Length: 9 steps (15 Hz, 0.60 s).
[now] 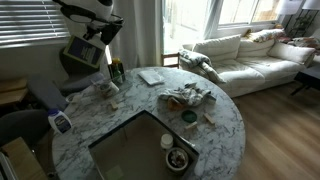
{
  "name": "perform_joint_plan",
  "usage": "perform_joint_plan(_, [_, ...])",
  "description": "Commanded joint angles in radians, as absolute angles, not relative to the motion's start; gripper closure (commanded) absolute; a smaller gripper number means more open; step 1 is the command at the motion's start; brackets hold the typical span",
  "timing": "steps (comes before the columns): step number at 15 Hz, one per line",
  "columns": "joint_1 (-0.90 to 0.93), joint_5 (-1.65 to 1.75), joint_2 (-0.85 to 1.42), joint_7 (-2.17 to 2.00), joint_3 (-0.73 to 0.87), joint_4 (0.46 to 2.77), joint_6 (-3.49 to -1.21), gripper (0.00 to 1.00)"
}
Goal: Put the yellow book in the clear container on the left
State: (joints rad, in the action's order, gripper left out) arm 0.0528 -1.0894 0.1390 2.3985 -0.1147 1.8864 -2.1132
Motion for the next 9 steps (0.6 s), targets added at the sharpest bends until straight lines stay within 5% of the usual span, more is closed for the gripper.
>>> perform_joint_plan(1, [0.048, -1.128, 0.172, 2.465, -0.108, 1.873, -2.091, 1.00])
perform_joint_plan(9, [0.057, -1.228, 0.283, 2.623, -0.119, 1.837, -2.164, 1.00])
